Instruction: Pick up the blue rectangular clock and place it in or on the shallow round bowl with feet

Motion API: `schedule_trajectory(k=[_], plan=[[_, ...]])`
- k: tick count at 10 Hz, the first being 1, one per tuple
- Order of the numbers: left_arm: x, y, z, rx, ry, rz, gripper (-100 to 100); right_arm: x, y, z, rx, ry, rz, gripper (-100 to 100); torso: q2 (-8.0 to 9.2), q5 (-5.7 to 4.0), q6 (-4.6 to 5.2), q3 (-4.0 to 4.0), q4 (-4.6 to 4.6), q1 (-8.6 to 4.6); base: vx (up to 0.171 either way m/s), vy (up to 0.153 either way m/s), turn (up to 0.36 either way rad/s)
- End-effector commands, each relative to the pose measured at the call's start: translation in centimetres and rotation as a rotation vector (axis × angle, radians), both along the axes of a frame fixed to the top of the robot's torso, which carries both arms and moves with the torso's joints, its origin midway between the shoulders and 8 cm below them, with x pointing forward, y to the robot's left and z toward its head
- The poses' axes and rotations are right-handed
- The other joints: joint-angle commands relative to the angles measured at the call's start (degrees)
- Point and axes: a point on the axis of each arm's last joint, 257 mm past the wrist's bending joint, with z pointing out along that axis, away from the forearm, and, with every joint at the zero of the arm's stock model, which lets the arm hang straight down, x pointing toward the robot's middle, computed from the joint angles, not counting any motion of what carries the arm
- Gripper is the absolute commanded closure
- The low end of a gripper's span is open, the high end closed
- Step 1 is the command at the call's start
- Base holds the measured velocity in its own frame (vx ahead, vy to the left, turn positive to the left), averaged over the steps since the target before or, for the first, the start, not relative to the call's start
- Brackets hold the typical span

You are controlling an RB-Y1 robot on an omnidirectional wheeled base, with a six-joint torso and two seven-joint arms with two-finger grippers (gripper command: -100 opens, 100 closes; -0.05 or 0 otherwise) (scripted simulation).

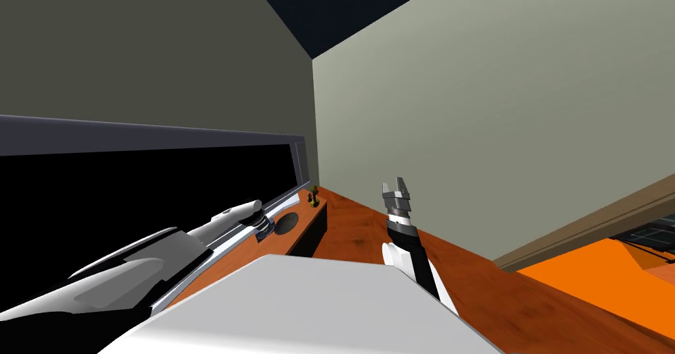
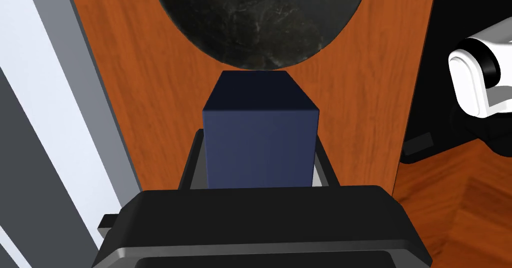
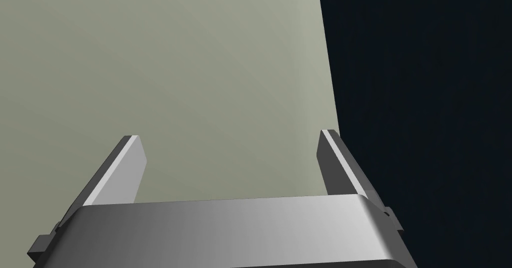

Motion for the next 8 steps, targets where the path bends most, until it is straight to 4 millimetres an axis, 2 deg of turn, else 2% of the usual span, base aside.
schedule_trajectory(k=[1,3,5,6,8], plan=[[1.4,-0.6,0.9,-0.011,-0.014,0.004,100,0.0,0.0,0.0,0.0,0.0,0.0,0,0.0,0.0,0.0,0.0,0.0,0.0,0.03,-0.019,0.078],[3.5,-1.6,2.4,-0.028,-0.033,0.011,100,0.0,0.0,0.0,0.0,0.0,0.0,0,-0.02,-0.01,0.0,0.01,0.03,-0.07,0.041,-0.042,0.067],[4.7,-2.3,3.4,-0.038,-0.043,0.012,100,0.0,0.0,0.0,0.0,0.0,0.0,0,0.0,-0.05,-0.03,0.04,0.07,-0.18,0.038,-0.05,0.053],[4.7,-2.3,3.4,-0.038,-0.043,0.012,100,0.0,0.0,0.0,0.0,0.0,0.0,0,0.04,-0.06,-0.04,0.06,0.07,-0.13,0.02,-0.02,0.01],[6.7,-3.5,5.1,-0.052,-0.059,0.013,100,0.0,0.0,0.0,0.0,0.0,0.0,0,0.11,-0.06,-0.03,0.1,0.09,-0.03,0.021,-0.022,0.067]])
